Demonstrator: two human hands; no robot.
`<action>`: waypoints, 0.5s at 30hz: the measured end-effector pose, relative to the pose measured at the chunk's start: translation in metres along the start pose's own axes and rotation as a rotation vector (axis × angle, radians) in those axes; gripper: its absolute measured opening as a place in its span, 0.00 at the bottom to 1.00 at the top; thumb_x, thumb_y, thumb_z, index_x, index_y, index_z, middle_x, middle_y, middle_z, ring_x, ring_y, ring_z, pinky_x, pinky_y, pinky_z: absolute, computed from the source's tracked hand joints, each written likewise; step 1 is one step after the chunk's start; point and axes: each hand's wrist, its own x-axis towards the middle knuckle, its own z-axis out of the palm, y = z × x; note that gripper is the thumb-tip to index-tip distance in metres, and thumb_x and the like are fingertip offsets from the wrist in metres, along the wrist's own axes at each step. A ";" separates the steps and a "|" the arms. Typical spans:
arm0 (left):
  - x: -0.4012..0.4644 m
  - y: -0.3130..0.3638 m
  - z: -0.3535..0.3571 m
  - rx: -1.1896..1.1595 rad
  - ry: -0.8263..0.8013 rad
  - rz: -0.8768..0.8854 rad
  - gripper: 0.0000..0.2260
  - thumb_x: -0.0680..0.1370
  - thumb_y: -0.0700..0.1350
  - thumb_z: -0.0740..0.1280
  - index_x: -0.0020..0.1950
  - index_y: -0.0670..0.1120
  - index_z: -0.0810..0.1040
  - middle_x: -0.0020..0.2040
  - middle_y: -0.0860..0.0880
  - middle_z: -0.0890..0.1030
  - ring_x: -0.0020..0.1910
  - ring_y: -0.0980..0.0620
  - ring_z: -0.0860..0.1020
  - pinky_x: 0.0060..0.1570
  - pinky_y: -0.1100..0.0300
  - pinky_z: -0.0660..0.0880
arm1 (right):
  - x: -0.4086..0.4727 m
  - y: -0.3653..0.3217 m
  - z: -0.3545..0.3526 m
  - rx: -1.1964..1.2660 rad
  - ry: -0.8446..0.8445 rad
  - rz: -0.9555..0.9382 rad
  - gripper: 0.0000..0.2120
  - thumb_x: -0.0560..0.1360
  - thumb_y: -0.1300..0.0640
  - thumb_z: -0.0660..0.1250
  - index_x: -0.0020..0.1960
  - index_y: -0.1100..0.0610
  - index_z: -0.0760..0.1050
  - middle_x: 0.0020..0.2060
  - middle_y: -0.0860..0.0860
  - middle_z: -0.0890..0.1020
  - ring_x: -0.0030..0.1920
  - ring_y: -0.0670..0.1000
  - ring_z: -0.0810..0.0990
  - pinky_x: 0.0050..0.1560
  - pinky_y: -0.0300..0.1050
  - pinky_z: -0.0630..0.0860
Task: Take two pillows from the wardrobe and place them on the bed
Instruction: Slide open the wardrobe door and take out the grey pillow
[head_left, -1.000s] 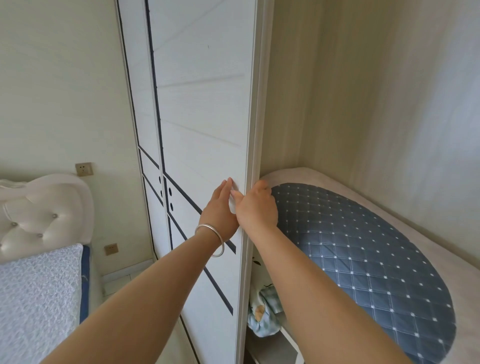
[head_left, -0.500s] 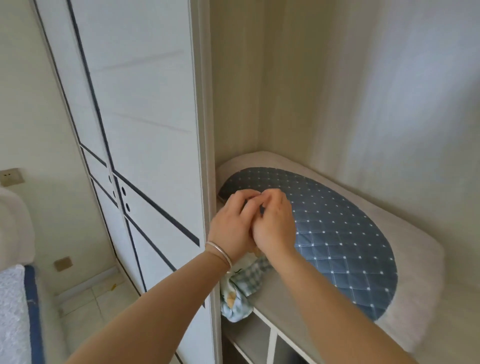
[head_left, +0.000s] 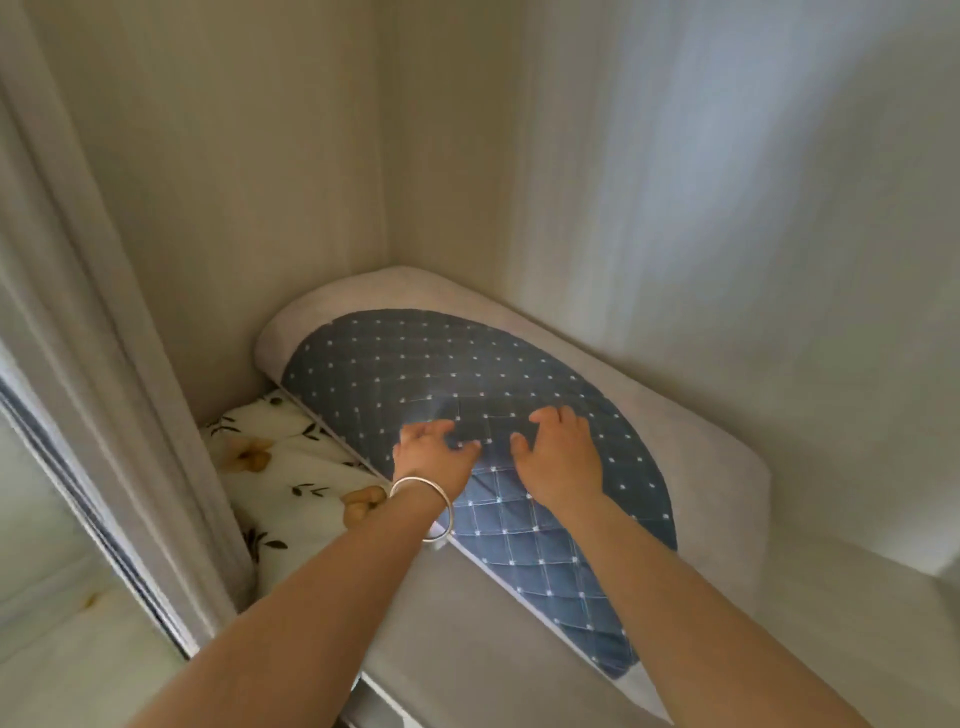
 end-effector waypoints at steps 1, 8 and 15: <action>0.010 0.000 0.003 0.002 0.042 -0.050 0.26 0.74 0.54 0.66 0.70 0.49 0.67 0.72 0.42 0.61 0.69 0.40 0.63 0.69 0.51 0.61 | 0.011 0.007 0.003 -0.022 -0.014 -0.010 0.20 0.76 0.50 0.60 0.65 0.58 0.68 0.63 0.56 0.71 0.64 0.56 0.66 0.60 0.50 0.68; 0.053 0.009 0.046 0.147 0.214 -0.130 0.35 0.72 0.64 0.63 0.75 0.54 0.55 0.77 0.47 0.49 0.74 0.41 0.50 0.67 0.37 0.61 | 0.086 0.045 0.027 -0.177 -0.131 -0.054 0.29 0.76 0.42 0.56 0.73 0.54 0.57 0.74 0.54 0.60 0.74 0.56 0.55 0.73 0.54 0.54; 0.083 0.011 0.067 0.005 0.320 -0.381 0.41 0.68 0.70 0.61 0.75 0.60 0.46 0.77 0.49 0.41 0.76 0.43 0.42 0.69 0.33 0.49 | 0.157 0.065 0.041 -0.269 -0.237 -0.060 0.35 0.75 0.34 0.46 0.76 0.50 0.48 0.77 0.53 0.50 0.76 0.56 0.48 0.74 0.59 0.47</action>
